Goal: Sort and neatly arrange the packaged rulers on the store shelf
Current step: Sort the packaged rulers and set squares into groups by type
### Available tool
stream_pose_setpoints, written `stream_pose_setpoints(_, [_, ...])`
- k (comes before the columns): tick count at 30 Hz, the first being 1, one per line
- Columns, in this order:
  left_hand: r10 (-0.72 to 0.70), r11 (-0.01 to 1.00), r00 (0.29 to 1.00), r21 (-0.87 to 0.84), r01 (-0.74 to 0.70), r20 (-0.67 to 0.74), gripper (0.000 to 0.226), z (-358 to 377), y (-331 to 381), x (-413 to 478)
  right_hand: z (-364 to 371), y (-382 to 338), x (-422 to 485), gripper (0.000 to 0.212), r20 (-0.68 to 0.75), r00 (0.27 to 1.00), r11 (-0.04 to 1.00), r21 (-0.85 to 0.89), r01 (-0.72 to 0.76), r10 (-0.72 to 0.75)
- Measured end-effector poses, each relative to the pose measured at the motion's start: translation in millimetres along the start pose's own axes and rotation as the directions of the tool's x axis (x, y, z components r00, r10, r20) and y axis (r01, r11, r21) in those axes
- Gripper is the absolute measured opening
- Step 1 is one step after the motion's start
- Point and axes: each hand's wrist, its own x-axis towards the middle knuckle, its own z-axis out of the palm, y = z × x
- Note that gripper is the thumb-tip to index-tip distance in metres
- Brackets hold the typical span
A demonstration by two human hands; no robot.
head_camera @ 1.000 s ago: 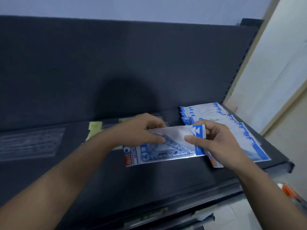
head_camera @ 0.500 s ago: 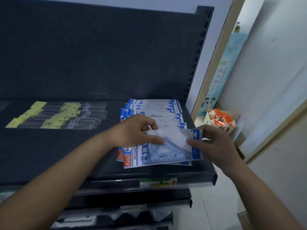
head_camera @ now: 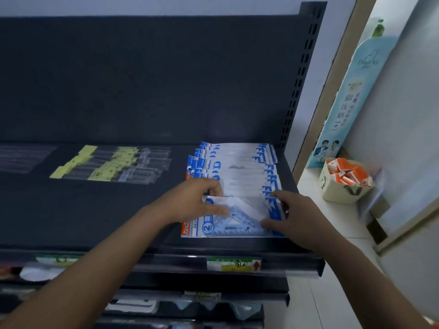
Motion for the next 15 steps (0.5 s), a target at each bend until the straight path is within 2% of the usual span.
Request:
stream_pose_setpoints(3, [-0.008,0.999,0.998,0.043,0.011,-0.06,0.032,0,4,5,-3,1,10,0.052,-0.024,1.0,1.0,-0.015,-0.005,0.004])
stream_pose_setpoints(5, [0.002,0.997,0.995,0.081,0.006,-0.095,0.033,0,7,7,-5,2,14,0.063,-0.029,0.999,0.998,-0.058,0.03,-0.032])
stream_pose_setpoints(7, [0.032,0.978,0.991,0.207,-0.004,-0.132,0.036,-1,8,6,-4,4,15,0.082,-0.021,0.995,0.988,-0.122,0.092,-0.096])
stream_pose_setpoints(9, [0.05,0.94,0.987,0.34,0.004,-0.15,0.04,-1,8,1,0,2,13,0.092,-0.035,0.987,0.973,-0.182,0.145,-0.154])
stream_pose_setpoints(12, [0.026,0.905,0.981,0.422,0.06,-0.195,0.06,-2,6,-15,13,-8,15,0.089,-0.068,0.977,0.953,-0.245,0.179,-0.201])
stream_pose_setpoints(15, [0.0,0.912,0.958,0.393,0.117,-0.285,0.077,-16,5,-39,27,-39,20,0.084,-0.11,0.951,0.943,-0.205,0.261,-0.288])
